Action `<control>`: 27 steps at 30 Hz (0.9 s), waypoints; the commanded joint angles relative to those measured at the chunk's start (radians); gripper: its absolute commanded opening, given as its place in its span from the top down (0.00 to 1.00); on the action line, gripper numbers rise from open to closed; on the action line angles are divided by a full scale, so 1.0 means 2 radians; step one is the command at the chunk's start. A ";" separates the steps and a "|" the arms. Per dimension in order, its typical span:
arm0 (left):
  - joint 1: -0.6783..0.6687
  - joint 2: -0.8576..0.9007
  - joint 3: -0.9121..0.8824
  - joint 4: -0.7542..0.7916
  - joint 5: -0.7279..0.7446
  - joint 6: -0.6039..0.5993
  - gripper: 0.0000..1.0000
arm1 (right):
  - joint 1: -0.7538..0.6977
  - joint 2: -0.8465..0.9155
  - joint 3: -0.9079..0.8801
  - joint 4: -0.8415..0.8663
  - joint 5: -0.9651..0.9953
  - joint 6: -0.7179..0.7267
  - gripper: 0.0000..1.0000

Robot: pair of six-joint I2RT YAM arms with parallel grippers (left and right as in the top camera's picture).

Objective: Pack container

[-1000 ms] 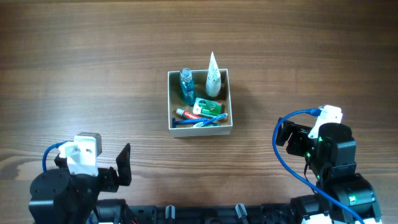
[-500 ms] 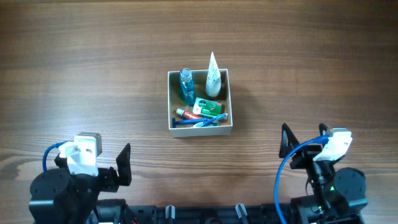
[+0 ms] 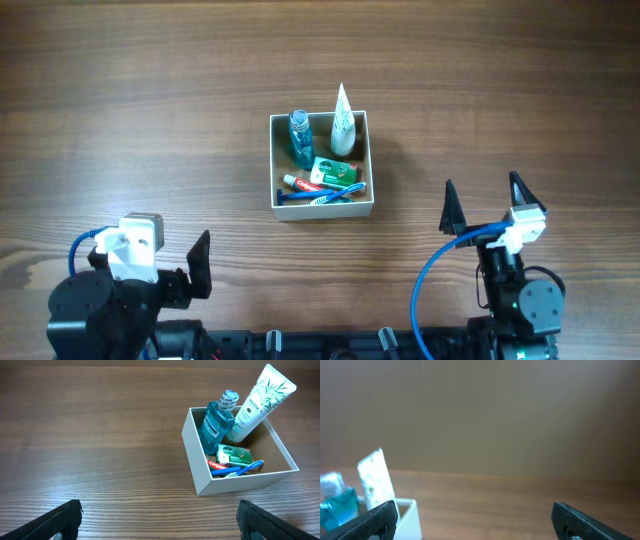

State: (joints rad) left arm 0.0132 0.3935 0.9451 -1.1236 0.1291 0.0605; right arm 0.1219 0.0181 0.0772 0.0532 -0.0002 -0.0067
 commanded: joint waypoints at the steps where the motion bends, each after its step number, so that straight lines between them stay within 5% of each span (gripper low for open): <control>1: -0.002 -0.001 -0.004 0.000 0.012 -0.008 0.00 | -0.011 -0.007 -0.025 -0.012 -0.011 -0.022 0.00; 27: -0.002 -0.001 -0.004 0.000 0.012 -0.008 0.00 | -0.011 -0.002 -0.036 -0.025 -0.040 -0.008 0.00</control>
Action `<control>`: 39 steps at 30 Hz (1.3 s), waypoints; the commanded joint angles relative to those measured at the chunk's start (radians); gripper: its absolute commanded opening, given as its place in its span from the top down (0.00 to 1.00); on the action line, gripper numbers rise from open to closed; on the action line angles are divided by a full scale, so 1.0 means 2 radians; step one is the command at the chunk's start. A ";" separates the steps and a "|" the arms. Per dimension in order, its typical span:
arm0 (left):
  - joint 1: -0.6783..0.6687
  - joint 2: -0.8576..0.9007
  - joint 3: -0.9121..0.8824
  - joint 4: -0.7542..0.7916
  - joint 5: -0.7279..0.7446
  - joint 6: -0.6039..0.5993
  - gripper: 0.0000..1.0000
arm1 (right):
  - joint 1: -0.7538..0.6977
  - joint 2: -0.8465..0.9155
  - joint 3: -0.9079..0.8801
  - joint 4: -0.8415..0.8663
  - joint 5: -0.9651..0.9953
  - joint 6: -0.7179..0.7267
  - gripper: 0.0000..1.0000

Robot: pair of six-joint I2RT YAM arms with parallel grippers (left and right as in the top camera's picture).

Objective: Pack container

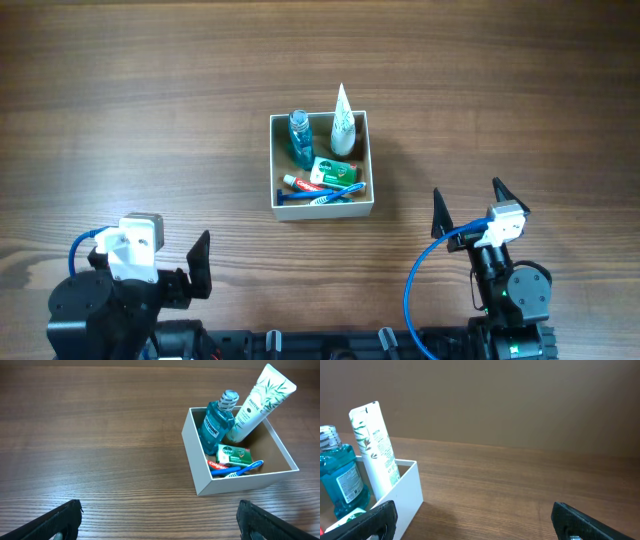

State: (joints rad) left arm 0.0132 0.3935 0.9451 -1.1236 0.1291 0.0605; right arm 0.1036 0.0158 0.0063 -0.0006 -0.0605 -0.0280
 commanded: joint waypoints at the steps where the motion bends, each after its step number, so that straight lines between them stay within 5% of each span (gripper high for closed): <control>1: -0.002 -0.001 -0.004 0.000 0.012 -0.008 0.00 | -0.002 -0.001 0.000 0.002 -0.010 0.002 0.00; 14: 0.008 -0.018 -0.019 0.019 0.028 -0.009 0.00 | -0.002 -0.001 0.000 0.002 -0.010 0.002 0.00; 27: 0.031 -0.195 -0.322 0.336 0.048 -0.113 0.00 | -0.002 -0.001 0.000 0.002 -0.010 0.002 0.00; 32: 0.031 -0.195 -0.386 0.473 0.032 -0.038 0.00 | -0.002 -0.001 0.000 0.002 -0.010 0.002 0.00; 39: 0.031 -0.195 -0.444 0.520 0.028 0.033 0.00 | -0.002 -0.001 0.000 0.002 -0.010 0.002 0.00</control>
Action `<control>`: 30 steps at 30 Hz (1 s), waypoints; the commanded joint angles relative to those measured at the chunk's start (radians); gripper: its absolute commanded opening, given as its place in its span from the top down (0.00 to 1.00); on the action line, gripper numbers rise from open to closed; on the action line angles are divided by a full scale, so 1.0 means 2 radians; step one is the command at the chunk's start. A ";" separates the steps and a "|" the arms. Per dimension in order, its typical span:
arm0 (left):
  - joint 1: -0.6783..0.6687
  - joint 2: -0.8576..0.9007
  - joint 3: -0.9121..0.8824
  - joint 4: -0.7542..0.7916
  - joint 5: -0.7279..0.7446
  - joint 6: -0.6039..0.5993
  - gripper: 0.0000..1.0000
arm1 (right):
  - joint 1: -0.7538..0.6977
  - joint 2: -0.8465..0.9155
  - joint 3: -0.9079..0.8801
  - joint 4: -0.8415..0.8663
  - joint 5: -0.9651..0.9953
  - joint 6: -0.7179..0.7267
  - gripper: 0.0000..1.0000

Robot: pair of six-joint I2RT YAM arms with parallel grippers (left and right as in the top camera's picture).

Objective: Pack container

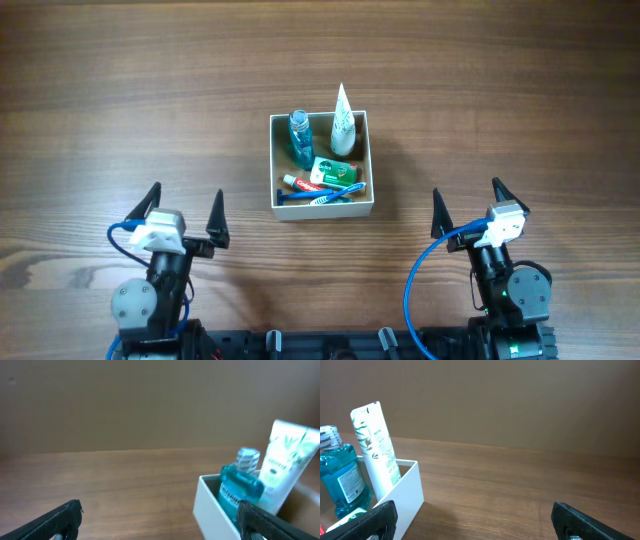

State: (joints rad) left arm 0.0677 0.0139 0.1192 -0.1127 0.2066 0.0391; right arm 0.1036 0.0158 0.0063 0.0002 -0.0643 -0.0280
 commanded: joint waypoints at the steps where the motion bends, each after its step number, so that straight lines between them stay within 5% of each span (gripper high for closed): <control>1: 0.004 -0.006 -0.040 0.014 -0.010 0.044 0.00 | -0.002 -0.001 0.000 0.002 -0.008 0.002 0.00; 30: 0.003 -0.005 -0.056 0.027 -0.009 0.029 0.00 | -0.002 -0.001 0.000 0.002 -0.008 0.002 0.00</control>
